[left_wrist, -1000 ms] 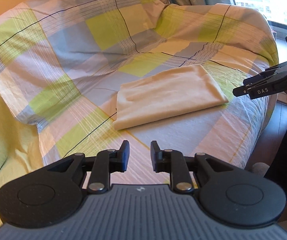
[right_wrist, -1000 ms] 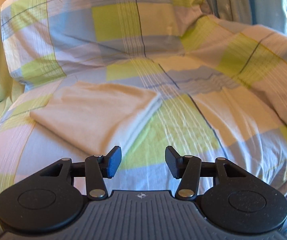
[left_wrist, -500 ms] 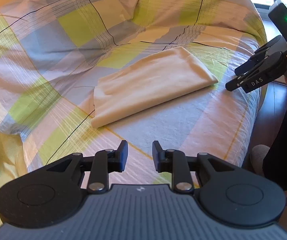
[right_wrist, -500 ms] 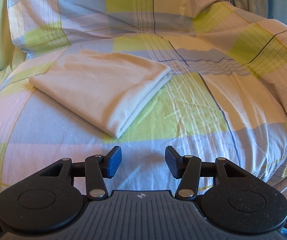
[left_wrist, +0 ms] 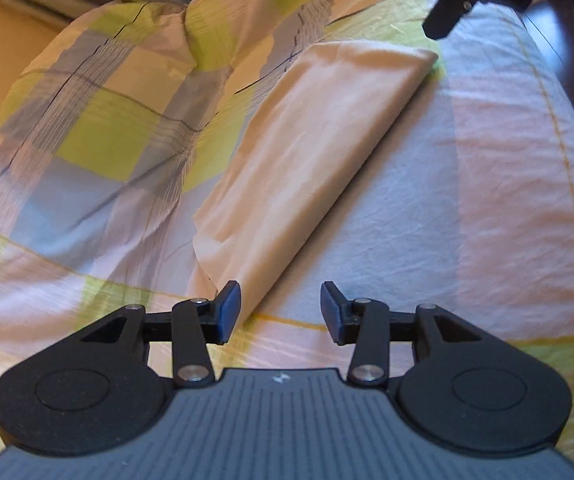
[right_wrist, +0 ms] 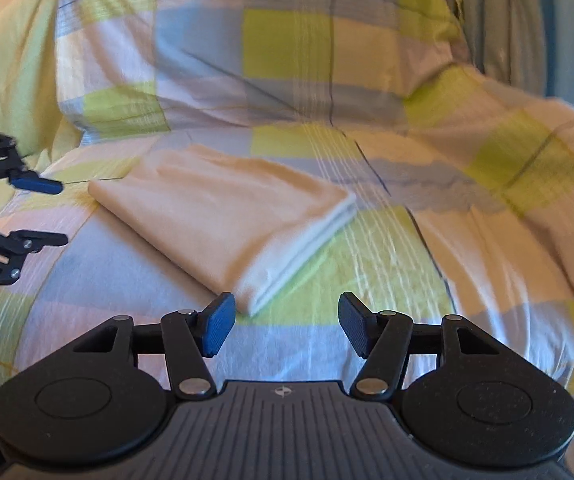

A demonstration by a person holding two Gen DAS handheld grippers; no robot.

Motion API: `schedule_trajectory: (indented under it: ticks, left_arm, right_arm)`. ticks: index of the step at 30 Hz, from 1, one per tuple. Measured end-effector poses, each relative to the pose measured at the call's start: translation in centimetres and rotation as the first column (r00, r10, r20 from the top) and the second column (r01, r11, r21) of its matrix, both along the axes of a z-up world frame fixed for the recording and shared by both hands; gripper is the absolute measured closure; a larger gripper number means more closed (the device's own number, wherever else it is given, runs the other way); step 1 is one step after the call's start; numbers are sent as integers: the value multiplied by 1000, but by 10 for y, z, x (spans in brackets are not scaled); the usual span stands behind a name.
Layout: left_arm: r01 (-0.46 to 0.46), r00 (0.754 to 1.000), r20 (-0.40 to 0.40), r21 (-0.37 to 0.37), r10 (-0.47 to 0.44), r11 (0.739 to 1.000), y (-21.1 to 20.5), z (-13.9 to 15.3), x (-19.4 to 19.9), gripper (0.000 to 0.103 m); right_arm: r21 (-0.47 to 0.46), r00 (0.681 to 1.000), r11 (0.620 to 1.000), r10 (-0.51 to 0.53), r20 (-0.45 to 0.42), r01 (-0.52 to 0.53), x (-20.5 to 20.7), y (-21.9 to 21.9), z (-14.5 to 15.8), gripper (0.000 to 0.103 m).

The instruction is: Fold clothes

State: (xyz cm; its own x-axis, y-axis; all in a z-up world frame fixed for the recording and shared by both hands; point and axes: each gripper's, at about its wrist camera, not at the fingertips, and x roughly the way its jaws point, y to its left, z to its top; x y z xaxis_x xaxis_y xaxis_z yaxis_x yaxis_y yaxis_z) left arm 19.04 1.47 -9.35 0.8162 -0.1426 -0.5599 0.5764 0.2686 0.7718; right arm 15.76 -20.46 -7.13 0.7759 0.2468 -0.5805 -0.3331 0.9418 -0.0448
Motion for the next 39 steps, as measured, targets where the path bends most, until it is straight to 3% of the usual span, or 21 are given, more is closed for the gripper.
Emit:
schedule_trajectory:
  ticks: [4,8,11,13,15,20,21,22,23,30,34,36,39]
  left_arm:
    - [117,989,70,131,-127,984,3,-19,19,63]
    - [198,971,92,196,-219,960,9,-27,38,64]
    - [235,958,103,246,-267,940,9,-36,47,79]
    - [221,963,95,259,-252,940,7,-42,52,92]
    - [183,973,94,224,-209,957,5,-44,53,100]
    - [80,994,69,129,-90,988,3,-29,45,101]
    - [61,996,64,116,-69,991,2,-25,42,101]
    - [44,997,56,103,-50,994,1,-20,37,101]
    - [34,999,34,84,-37,996,-2,-16,27,101]
    - [-45,991,-125,-39,40,998,-29,10,-42,101]
    - [-74,986,-154,-36,68,997,-31,3,-57,100]
    - [-97,978,-193,-66,83,993,-20,11,-58,96]
    - [-163,964,-233,-138,128,977,7,28,-51,92]
  right_arm:
    - [-218,981,965,169,93,-146,-5,31,1,44]
    - [-417,943,870,324,79,-264,-2,57,-12,44]
    - [-535,916,785,398,49,-312,4,71,-24,44]
    - [-602,910,731,415,18,-321,10,79,-35,44]
    - [-651,903,695,429,32,-307,11,85,-40,45]
    - [-720,880,622,473,34,-307,20,95,-50,54]
    - [-722,874,613,485,22,-321,23,95,-52,63]
    - [-724,868,603,496,11,-335,26,95,-54,89]
    - [-728,864,592,503,-2,-346,26,93,-55,95]
    - [-817,815,485,579,31,-314,16,56,-39,97]
    - [-843,813,385,575,-99,-375,7,39,-63,97]
    - [-842,823,394,560,-99,-369,5,31,-69,96]
    - [-809,868,475,490,-82,-345,8,21,-59,93]
